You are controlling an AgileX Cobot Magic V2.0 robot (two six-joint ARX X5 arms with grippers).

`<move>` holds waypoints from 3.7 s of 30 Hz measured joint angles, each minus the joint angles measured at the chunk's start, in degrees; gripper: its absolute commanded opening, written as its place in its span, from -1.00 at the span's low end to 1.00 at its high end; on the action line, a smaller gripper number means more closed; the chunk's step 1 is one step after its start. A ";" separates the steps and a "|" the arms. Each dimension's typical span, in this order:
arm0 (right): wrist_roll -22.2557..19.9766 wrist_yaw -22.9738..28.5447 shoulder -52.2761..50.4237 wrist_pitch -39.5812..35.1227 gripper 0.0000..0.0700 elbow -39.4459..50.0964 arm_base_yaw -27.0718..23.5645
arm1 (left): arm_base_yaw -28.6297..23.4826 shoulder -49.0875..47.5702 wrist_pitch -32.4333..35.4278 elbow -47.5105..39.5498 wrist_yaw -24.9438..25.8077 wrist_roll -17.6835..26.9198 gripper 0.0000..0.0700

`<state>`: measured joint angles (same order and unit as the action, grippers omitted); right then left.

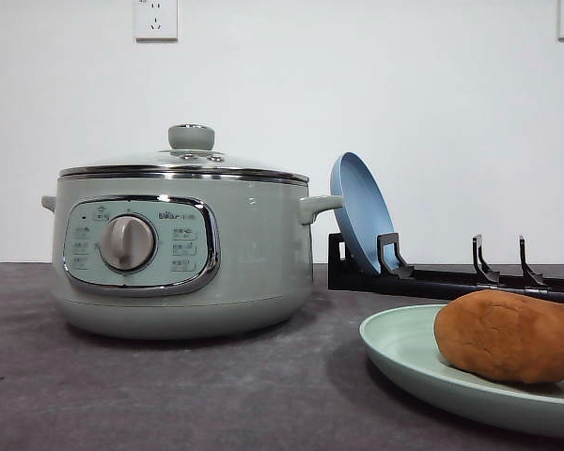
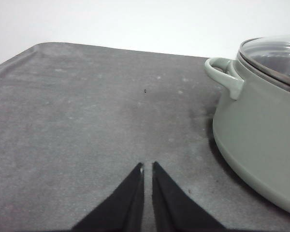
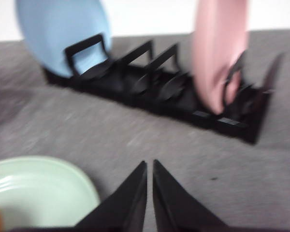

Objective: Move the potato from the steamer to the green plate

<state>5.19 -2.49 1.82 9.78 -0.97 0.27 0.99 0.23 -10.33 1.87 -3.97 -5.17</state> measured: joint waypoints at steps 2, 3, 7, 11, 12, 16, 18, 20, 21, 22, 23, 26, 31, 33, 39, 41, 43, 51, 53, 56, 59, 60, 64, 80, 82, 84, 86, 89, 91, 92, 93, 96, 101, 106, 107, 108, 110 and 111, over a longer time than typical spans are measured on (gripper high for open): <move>-0.37 1.36 -0.87 0.13 -0.97 0.00 -0.02 | 0.00 0.00 0.00 0.00 0.00 0.00 -0.93; -0.46 1.73 -1.25 0.15 -0.97 0.00 -0.02 | 0.00 0.00 0.00 0.00 0.00 0.00 -0.93; -0.57 3.00 -1.54 0.14 -0.98 0.00 -0.02 | 0.00 0.00 0.02 0.00 0.00 0.00 -0.93; -0.67 4.25 -1.54 0.09 -0.98 0.00 -0.02 | 0.00 0.00 0.00 0.00 0.00 -0.01 -0.93; -0.70 4.68 -1.54 0.07 -0.98 0.00 -0.02 | 0.00 0.00 0.00 0.00 0.00 -0.02 -0.93; -0.69 6.75 -1.54 -0.09 -0.98 0.00 0.00 | 0.00 0.00 0.00 0.00 0.00 -0.02 -0.93; -0.68 7.22 -1.54 -0.13 -0.98 0.00 -0.02 | 0.00 0.00 0.00 0.00 0.00 -0.02 -0.93; -0.68 7.24 -1.54 -0.13 -0.97 0.00 -0.04 | 0.00 0.00 0.00 0.00 0.00 -0.02 -0.93; -0.68 7.21 -1.54 -0.13 -0.97 0.00 -0.12 | 0.00 0.00 0.00 0.00 0.00 -0.02 -0.93; -0.68 7.10 -1.54 -0.13 -0.97 0.00 -0.31 | 0.00 0.00 0.00 0.00 0.00 -0.02 -0.93; -0.68 6.86 -1.54 -0.13 -0.97 0.00 -0.43 | 0.00 0.00 0.00 0.00 0.00 -0.02 -0.93; -0.68 4.10 -1.54 -0.10 -0.97 0.00 -0.70 | 0.00 0.00 0.00 0.00 0.00 -0.02 -0.93; -0.68 1.41 -1.54 -0.17 -0.97 0.02 -0.70 | 0.00 0.00 0.00 0.00 0.00 -0.04 -0.93; -0.68 1.36 -1.54 -0.18 -0.97 0.02 -0.70 | 0.00 0.00 0.00 0.00 0.00 -0.04 -0.93; -0.68 1.36 -1.54 -0.18 -0.97 0.02 -0.70 | 0.00 0.00 0.00 0.00 0.00 -0.04 -0.93; -0.68 1.36 -1.54 -0.18 -0.97 0.02 -0.70 | 0.00 0.00 0.00 0.00 0.00 -0.06 -0.93; -0.68 1.36 -1.54 -0.18 -0.97 0.02 -0.70 | 0.00 0.00 0.00 0.00 0.00 -0.04 -0.93; -0.68 1.36 -1.54 -0.18 -0.97 0.02 -0.70 | 0.00 0.00 0.00 0.00 0.00 -0.07 -0.93; -0.68 1.36 -1.54 -0.18 -0.97 0.02 -0.70 | 0.00 0.00 0.00 0.00 0.00 -0.07 -0.93; -0.68 1.36 -1.54 -0.18 -0.97 0.02 -0.70 | 0.00 0.00 0.00 0.00 0.00 -0.07 -0.93; -0.68 1.36 -1.54 -0.18 -0.97 0.02 -0.70 | 0.00 0.00 0.00 0.00 0.00 -0.07 -0.93; -0.68 1.36 -1.54 -0.18 -0.97 0.02 -0.70 | 0.00 0.00 0.00 0.00 0.00 -0.07 -0.93; -0.68 1.36 -1.54 -0.18 -0.97 0.02 -0.70 | 0.00 0.00 0.00 0.00 0.00 -0.07 -0.93; -0.68 1.36 -1.54 -0.18 -0.97 0.02 -0.70 | 0.00 0.00 0.00 0.00 0.00 -0.07 -0.93; -0.68 1.36 -1.54 -0.18 -0.97 0.02 -0.70 | 0.00 0.00 0.00 0.00 0.00 -0.07 -0.93; -0.68 1.36 -1.54 -0.18 -0.97 0.02 -0.70 | 0.00 0.00 0.00 0.00 0.00 -0.07 -0.93; -0.68 1.36 -1.54 -0.18 -0.97 0.02 -0.70 | 0.00 0.00 0.00 0.00 0.00 -0.07 -0.93; -0.68 1.36 -1.54 -0.18 -0.97 0.02 -0.70 | 0.00 0.00 0.00 0.00 0.00 -0.07 -0.93; -0.68 1.36 -1.54 -0.18 -0.97 0.02 -0.70 | 0.00 0.00 0.00 0.00 0.00 -0.07 -0.93; -0.68 1.36 -1.54 -0.18 -0.97 0.02 -0.70 | 0.00 0.00 0.00 0.00 0.00 -0.07 -0.93; -0.68 1.36 -1.54 -0.18 -0.97 0.02 -0.70 | 0.00 0.00 0.00 0.00 0.00 -0.07 -0.93; -0.68 1.36 -1.54 -0.18 -0.97 0.02 -0.70 | 0.00 0.00 0.00 0.00 0.00 -0.07 -0.93; -0.68 1.36 -1.54 -0.18 -0.97 0.02 -0.70 | 0.00 0.00 0.00 0.00 0.00 -0.07 -0.93; -0.68 1.36 -1.54 -0.18 -0.97 0.02 -0.70 | 0.00 0.00 0.00 0.00 0.00 -0.07 -0.93; -0.68 1.36 -1.54 -0.18 -0.97 0.02 -0.70 | 0.00 0.00 0.00 0.00 0.00 -0.07 -0.93; -0.68 1.36 -1.54 -0.18 -0.97 0.02 -0.70 | 0.00 0.00 0.00 0.00 0.00 -0.07 -0.93; -0.68 1.36 -1.54 -0.18 -0.98 0.02 -0.70 | 0.00 0.00 0.00 0.00 0.00 -0.07 -0.93; -0.68 1.36 -1.54 -0.18 -0.97 0.02 -0.70 | 0.00 0.00 0.00 0.00 0.00 -0.07 -0.93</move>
<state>4.51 -1.13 0.27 9.61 -0.95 -0.43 0.99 0.23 -10.33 1.87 -3.97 -5.23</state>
